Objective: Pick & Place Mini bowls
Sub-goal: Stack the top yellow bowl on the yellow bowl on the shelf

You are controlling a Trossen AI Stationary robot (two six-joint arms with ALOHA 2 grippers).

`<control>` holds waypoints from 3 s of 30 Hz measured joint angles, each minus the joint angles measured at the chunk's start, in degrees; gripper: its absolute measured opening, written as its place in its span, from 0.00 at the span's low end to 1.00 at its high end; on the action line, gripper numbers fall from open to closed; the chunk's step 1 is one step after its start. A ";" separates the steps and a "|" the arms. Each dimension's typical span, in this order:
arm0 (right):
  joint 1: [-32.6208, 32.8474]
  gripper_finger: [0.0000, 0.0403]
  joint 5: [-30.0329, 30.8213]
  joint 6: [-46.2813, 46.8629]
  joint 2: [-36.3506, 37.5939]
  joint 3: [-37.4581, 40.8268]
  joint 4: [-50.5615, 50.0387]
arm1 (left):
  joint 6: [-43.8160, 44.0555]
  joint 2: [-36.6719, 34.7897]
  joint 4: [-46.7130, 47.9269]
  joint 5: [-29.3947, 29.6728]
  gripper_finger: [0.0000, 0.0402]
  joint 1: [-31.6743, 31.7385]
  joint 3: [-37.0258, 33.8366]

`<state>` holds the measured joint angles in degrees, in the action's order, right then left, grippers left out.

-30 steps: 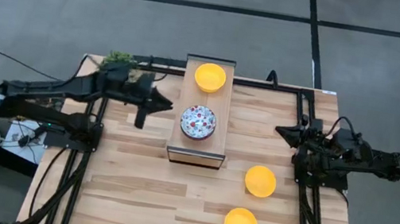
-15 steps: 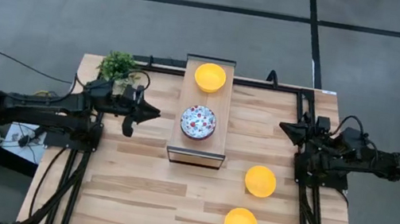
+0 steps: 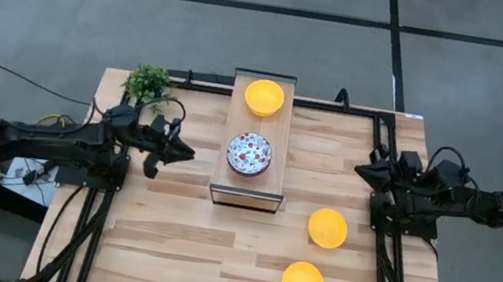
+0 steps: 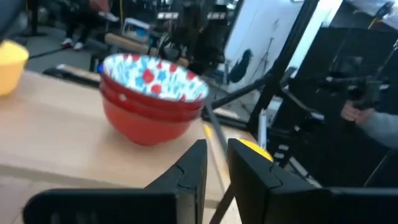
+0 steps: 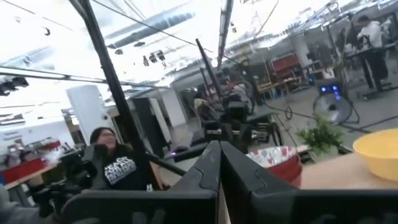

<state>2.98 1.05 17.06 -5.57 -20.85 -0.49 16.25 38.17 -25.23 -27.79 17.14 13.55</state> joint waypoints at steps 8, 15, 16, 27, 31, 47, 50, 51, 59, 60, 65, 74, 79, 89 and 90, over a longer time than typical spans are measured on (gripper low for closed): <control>0.03 0.00 0.18 -2.09 -4.32 -0.04 1.96 | 0.77 -9.95 4.98 -2.49 0.16 4.19 0.02; 0.03 0.00 0.21 -3.27 -11.58 -4.01 2.13 | 0.57 -18.68 14.88 -2.49 0.16 4.18 0.02; 0.03 0.00 0.21 -3.79 -13.05 -5.14 1.75 | 0.20 -19.62 15.65 -2.39 0.16 4.18 0.02; 0.03 0.00 0.41 -3.67 -28.46 -21.78 -17.44 | -6.46 -23.10 23.07 1.25 0.16 4.18 0.06; 0.03 0.00 0.34 -0.13 -32.81 -28.54 -29.46 | -7.17 -23.08 28.57 6.78 0.16 4.18 0.06; 3.77 0.00 -9.89 11.49 -54.83 -41.69 -56.93 | -8.53 -23.08 29.96 8.72 0.16 4.18 0.06; 6.32 0.00 -11.64 14.74 -58.42 -41.72 -59.82 | -8.53 -23.08 29.96 8.72 0.16 4.18 0.06; 7.12 0.00 -11.62 15.96 -59.35 -41.72 -60.97 | -8.53 -23.08 29.96 8.72 0.16 4.18 0.06; 11.55 0.00 -11.59 21.08 -64.15 -41.72 -63.44 | -8.53 -23.08 29.95 8.72 0.16 4.18 0.06; 11.96 0.00 -11.59 21.07 -64.68 -41.72 -62.76 | -8.53 -23.07 29.94 8.72 0.16 4.18 0.06; 13.14 0.00 -11.59 21.05 -67.80 -41.72 -59.91 | -8.53 -23.06 29.95 8.71 0.16 4.18 0.06; 13.08 0.00 -13.99 20.16 -73.82 -41.72 -58.46 | -8.31 -23.06 29.96 8.70 0.16 4.18 0.06; 13.08 0.00 -14.17 20.44 -75.92 -41.72 -59.45 | -8.31 -23.06 29.94 8.70 0.16 4.18 0.06; 13.16 0.04 -14.59 21.53 -76.07 -41.69 -58.89 | -7.85 -23.01 29.94 8.66 0.16 4.18 0.06; 13.18 0.05 -14.59 21.53 -76.07 -41.70 -58.89 | -7.85 -23.01 29.94 8.66 0.16 4.18 0.06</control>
<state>16.16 -13.54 38.59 -81.65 -62.55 -59.37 8.40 15.16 4.71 -19.14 21.32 13.61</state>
